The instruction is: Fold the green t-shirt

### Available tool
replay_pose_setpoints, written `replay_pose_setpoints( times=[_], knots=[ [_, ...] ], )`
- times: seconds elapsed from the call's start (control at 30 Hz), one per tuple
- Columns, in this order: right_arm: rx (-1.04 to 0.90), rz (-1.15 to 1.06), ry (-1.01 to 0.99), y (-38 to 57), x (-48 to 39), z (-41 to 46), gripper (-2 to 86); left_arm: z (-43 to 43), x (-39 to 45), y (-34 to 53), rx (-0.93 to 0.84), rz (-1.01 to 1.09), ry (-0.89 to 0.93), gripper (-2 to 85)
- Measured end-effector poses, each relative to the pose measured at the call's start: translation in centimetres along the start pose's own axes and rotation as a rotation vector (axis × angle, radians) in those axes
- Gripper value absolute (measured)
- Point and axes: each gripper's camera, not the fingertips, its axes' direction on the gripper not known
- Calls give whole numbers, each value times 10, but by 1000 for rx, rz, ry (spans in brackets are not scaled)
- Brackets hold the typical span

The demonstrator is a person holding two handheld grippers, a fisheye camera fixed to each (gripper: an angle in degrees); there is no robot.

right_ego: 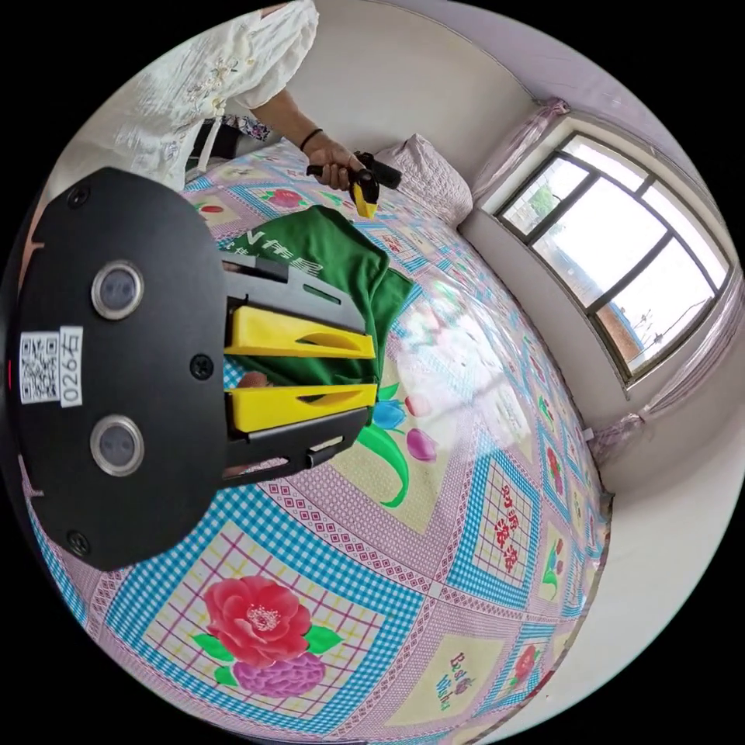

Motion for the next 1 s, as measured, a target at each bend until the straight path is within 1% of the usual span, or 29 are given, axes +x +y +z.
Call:
replay_pose_setpoints(
  times=[0.1,0.2,0.23,0.27,0.33,0.4,0.43,0.53,0.6,0.63,0.67,0.7,0.73,0.77,0.83,0.9,1.0],
  knots=[
    [-62,-119,34,2,-55,35,9,58,3,-26,-87,47,-25,-10],
    [-195,-190,289,-2,-74,89,-5,100,-11,-54,-142,29,-116,-10],
    [-237,-213,357,1,-70,101,-8,110,-22,-62,-159,-11,-181,-10],
    [-200,-167,321,1,-64,92,-9,116,-31,-66,-162,-29,-114,-10],
    [-210,-100,281,4,-56,78,-9,119,-34,-63,-101,-66,-47,-10],
    [-144,-75,302,13,-64,58,-9,124,-21,-55,-74,-10,-41,-10],
    [-105,-74,311,16,-75,50,-9,129,-10,-47,-59,31,-33,-10],
    [-39,-120,283,11,-108,55,-9,146,12,-31,-24,120,72,-10],
    [-74,-175,314,3,-128,76,-9,153,19,-21,-6,148,80,-10],
    [-129,-217,390,-2,-136,93,-9,155,20,-16,1,164,33,-10],
    [-185,-220,508,-2,-133,107,-9,154,16,-11,10,143,-71,-10],
    [-207,-217,537,-1,-129,110,-9,153,11,-9,14,118,-133,-10],
    [-180,-186,484,1,-123,99,-9,150,-1,-4,19,43,-213,-10],
    [-177,-117,445,2,-118,85,-9,148,-6,3,19,13,-195,-10],
    [-137,-90,456,8,-127,62,-9,144,6,20,67,53,-165,-10],
    [-108,-108,464,19,-150,42,-9,145,26,41,77,102,-188,-10],
    [-92,-176,340,49,-206,17,-9,152,58,88,96,159,-215,-10]
  ],
)
